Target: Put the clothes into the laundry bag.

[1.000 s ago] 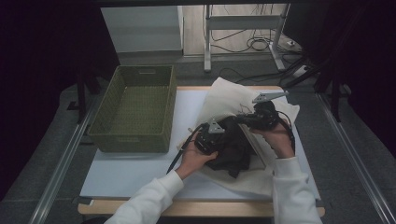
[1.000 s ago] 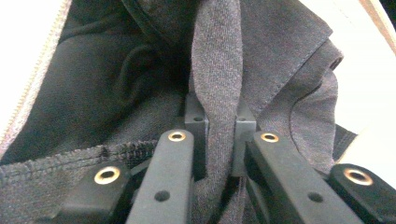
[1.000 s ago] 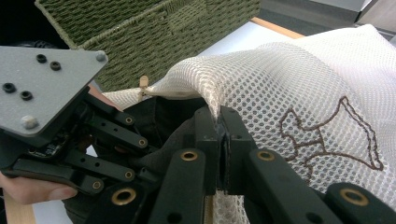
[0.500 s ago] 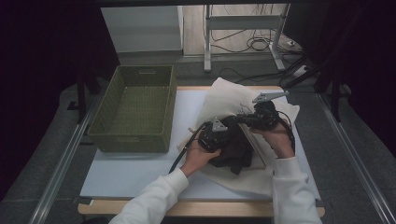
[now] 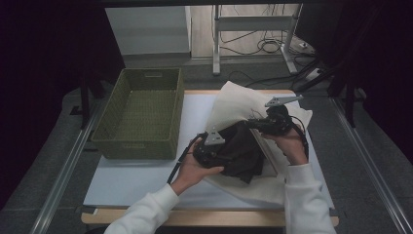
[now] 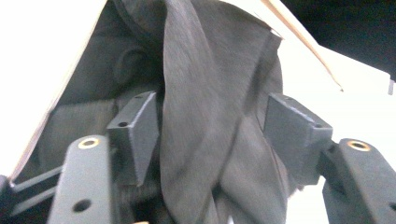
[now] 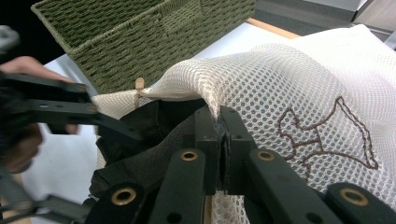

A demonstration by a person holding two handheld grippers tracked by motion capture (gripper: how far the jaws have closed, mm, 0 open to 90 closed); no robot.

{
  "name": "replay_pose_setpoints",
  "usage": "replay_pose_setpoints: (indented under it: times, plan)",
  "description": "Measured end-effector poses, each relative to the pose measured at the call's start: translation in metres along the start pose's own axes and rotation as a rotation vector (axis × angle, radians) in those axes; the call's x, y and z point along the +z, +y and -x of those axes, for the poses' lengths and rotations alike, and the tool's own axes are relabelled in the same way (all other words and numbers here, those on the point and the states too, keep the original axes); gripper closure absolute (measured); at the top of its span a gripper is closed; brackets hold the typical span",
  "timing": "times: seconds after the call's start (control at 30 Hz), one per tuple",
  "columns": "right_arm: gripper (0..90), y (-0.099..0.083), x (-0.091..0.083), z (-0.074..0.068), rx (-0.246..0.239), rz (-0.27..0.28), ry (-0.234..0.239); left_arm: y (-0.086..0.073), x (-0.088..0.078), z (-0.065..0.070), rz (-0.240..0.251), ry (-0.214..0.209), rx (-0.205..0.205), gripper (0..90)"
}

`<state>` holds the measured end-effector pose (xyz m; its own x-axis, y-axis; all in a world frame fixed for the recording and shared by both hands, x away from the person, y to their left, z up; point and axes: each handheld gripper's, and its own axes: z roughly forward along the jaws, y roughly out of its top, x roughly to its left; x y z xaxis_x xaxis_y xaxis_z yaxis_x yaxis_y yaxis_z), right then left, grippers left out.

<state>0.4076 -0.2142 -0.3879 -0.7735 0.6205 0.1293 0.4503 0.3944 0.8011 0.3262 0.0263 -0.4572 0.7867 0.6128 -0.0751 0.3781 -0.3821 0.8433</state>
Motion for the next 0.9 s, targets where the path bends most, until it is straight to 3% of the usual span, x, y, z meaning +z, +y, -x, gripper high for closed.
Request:
replay_pose_setpoints:
  times: [0.23,0.37,0.5,0.6,0.77,0.9]
  plan:
    - [87.3,0.0,0.0,0.001,0.0,0.001,0.0,-0.026,-0.012,-0.005,-0.051,-0.028,-0.046,31.0]
    - [87.3,0.0,0.001,0.001,0.001,-0.002,0.0,-0.038,-0.003,-0.003,-0.095,-0.033,-0.047,29.3]
    - [87.3,0.0,0.001,0.0,0.0,-0.004,-0.001,-0.042,0.01,0.0,-0.124,-0.013,-0.015,28.5]
    - [87.3,-0.001,0.001,0.001,0.002,-0.005,0.002,-0.044,0.017,-0.001,-0.129,0.014,-0.004,34.6]
    - [87.3,-0.001,0.001,0.001,0.001,-0.006,0.004,-0.045,0.026,-0.001,-0.137,0.025,0.001,47.1]
    - [87.3,-0.001,0.002,0.001,0.001,-0.01,0.004,-0.044,0.031,0.001,-0.156,0.037,0.037,59.4]
